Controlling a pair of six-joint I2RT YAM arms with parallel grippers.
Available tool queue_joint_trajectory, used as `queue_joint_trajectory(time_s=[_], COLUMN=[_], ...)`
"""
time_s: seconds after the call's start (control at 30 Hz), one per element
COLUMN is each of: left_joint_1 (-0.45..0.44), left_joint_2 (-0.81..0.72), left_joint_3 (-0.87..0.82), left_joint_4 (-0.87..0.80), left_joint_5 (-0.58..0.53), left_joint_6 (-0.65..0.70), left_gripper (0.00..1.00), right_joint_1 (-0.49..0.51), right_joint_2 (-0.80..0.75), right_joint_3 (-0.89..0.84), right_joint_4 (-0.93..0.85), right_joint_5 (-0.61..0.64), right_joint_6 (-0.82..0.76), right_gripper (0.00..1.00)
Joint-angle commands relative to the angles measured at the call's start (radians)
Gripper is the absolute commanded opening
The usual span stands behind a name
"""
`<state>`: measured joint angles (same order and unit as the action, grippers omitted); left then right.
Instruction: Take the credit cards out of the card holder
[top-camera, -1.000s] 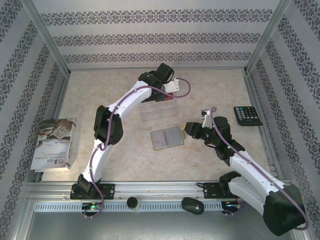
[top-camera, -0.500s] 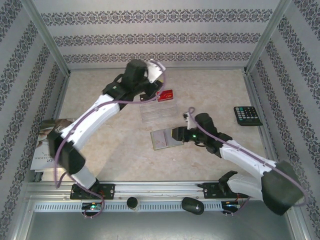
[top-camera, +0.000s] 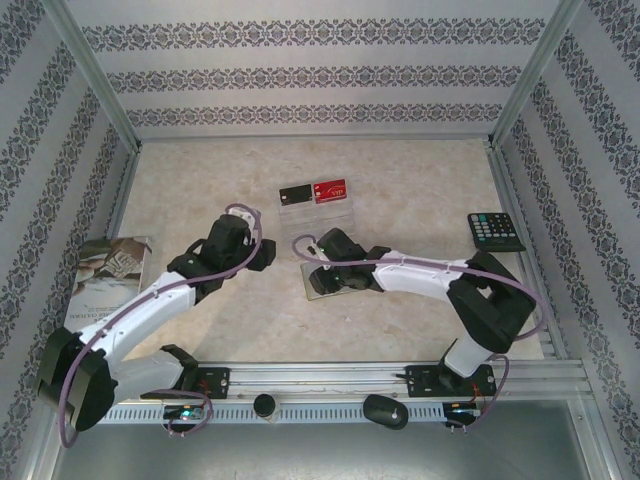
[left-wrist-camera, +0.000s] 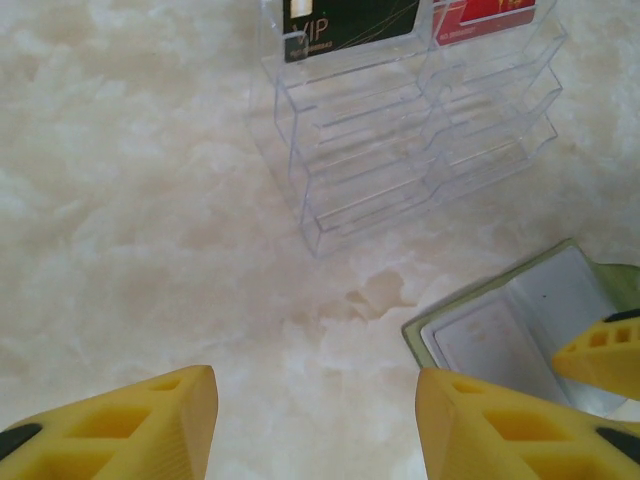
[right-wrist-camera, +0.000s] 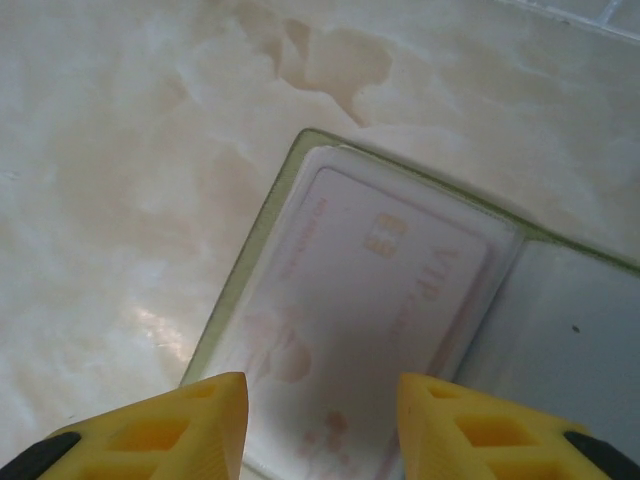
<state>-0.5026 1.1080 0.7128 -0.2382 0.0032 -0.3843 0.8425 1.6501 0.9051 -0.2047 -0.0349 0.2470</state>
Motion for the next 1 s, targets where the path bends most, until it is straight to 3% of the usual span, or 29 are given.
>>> queue_joint_trajectory(time_s=[0.0,0.27,0.53,0.83,0.97], left_joint_1=[0.010,0.010,0.003,-0.046,-0.076], left_joint_2=[-0.040,-0.037,0.016,0.092,0.167], left_joint_3=[-0.037,-0.084,-0.094,-0.124,-0.135], left_joint_4=[0.021,0.052,0.099,0.204,0.282], left_joint_5=[-0.006,0.009,0.084,0.132,0.154], left_joint_6=[-0.099,-0.111,-0.117,-0.142,-0.187], left_gripper=[0.54,0.52,0.49,0.46,0.43], right_joint_1=[0.033,0.083,0.076,-0.027,-0.053], right_joint_2=[0.056,0.175,0.186,0.017,-0.023], right_joint_3=[0.057,0.113,0.094,-0.040,-0.064], right_joint_4=[-0.069,-0.117,-0.059,0.250,0.326], right_joint_5=[0.130,0.212,0.198,-0.156,-0.238], right_joint_6=[-0.064,-0.090,-0.067,0.050,0.109], right_gripper=[0.44,0.44,0.02,0.00,0.00])
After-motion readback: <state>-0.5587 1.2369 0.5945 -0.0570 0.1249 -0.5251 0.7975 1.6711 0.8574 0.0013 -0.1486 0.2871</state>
